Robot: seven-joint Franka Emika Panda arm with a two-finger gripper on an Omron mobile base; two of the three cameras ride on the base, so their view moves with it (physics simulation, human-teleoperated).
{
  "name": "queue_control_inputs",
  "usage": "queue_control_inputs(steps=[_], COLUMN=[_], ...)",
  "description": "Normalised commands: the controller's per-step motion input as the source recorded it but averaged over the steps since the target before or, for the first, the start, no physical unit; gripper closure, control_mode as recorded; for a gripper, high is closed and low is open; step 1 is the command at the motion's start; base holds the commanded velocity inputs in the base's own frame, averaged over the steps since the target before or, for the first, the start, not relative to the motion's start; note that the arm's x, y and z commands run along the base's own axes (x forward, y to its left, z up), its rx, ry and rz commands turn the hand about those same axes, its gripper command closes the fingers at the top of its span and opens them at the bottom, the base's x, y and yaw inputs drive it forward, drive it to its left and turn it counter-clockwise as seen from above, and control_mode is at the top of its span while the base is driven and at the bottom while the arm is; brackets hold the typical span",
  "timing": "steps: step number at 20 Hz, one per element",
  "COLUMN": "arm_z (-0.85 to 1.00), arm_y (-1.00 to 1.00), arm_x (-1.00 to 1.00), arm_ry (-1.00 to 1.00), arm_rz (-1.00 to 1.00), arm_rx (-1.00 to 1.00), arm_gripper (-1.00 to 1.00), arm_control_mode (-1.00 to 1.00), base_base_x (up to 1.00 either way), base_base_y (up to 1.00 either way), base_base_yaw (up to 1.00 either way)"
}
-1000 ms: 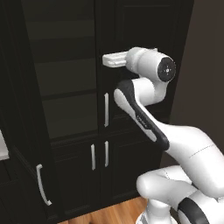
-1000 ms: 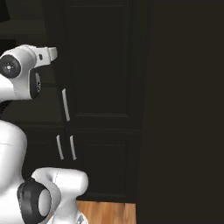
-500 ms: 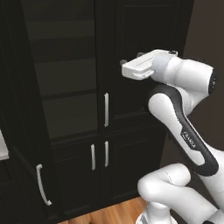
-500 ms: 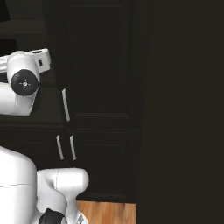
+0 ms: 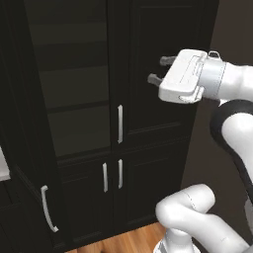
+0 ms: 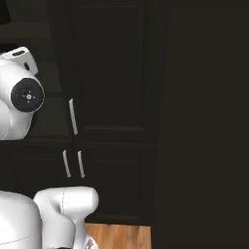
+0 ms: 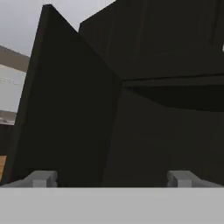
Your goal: Close all open cabinet doors.
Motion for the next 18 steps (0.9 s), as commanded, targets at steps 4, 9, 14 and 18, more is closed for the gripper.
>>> queue_control_inputs(steps=[4, 9, 14, 18], arm_z=[0.44, 0.44, 0.33, 0.03], arm_y=[0.19, 0.22, 0.24, 0.40], arm_x=[-1.00, -1.00, -1.00, -1.00], arm_ry=[-0.13, -0.15, -0.19, -0.24], arm_rz=[0.20, 0.16, 0.13, 0.11], arm_rx=[-0.15, -0.15, -0.16, -0.22], arm_gripper=[-1.00, -1.00, -1.00, -1.00], arm_control_mode=[-1.00, -1.00, -1.00, -1.00], base_base_x=[0.00, 0.00, 0.00, 0.00], base_base_y=[0.00, 0.00, 0.00, 0.00], base_base_yaw=[0.00, 0.00, 0.00, 0.00])
